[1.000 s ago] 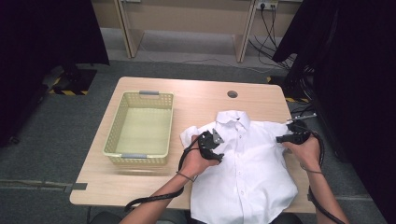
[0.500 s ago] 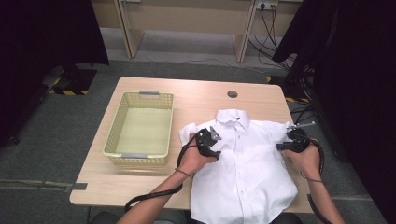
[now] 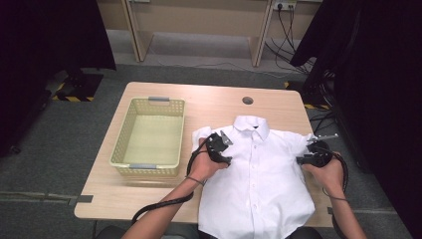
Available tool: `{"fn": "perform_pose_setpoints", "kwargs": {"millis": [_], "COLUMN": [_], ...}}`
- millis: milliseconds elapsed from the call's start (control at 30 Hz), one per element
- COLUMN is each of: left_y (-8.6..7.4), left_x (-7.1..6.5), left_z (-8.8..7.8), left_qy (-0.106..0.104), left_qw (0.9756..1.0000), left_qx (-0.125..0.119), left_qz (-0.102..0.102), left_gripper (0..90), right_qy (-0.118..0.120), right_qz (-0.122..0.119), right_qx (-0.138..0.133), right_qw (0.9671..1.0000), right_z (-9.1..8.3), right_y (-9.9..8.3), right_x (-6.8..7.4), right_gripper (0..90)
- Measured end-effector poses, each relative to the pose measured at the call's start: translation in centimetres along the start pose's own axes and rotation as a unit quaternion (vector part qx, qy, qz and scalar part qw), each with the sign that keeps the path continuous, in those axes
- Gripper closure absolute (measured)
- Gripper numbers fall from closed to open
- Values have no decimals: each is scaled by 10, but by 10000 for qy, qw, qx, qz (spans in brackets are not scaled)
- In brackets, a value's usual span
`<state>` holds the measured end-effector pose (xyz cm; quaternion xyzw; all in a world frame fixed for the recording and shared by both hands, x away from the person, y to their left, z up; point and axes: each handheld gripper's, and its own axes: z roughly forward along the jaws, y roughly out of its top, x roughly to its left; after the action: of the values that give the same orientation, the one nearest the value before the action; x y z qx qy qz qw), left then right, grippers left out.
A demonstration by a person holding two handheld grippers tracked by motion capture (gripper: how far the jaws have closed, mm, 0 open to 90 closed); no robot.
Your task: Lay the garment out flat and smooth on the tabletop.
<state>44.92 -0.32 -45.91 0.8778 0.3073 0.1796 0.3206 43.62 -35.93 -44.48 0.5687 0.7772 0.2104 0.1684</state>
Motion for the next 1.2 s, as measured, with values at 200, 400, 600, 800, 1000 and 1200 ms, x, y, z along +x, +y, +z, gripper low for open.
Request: {"fn": "perform_pose_setpoints", "kwargs": {"millis": [200, 400, 600, 800, 1000, 1200], "left_y": [4, -2, -12, -23, -33, -36], "left_x": [0, -6, -11, -17, -16, -13], "left_z": [-17, -37, -53, -67, -67, -59], "left_qy": [34, -57, -93, -114, -56, 33], "left_qw": [9991, 9972, 9956, 9944, 9953, 9960], "left_qx": [-421, -739, -931, -1044, -969, -866], "left_qz": [-103, -18, 2, 82, -40, -198], "left_gripper": [303, 266, 206, 203, 221, 241], "right_qy": [75, 271, 400, 534, 649, 770], "right_qz": [-72, -234, -425, -684, -856, -781], "right_qx": [-357, -571, -606, -620, -557, -281], "right_qw": [9993, 9977, 9964, 9943, 9927, 9936], "right_z": [-18, -25, -22, -19, -13, 6], "right_y": [13, 34, 53, 67, 81, 82], "right_x": [12, 33, 57, 80, 100, 113], "right_gripper": [540, 457, 402, 395, 393, 394]}}
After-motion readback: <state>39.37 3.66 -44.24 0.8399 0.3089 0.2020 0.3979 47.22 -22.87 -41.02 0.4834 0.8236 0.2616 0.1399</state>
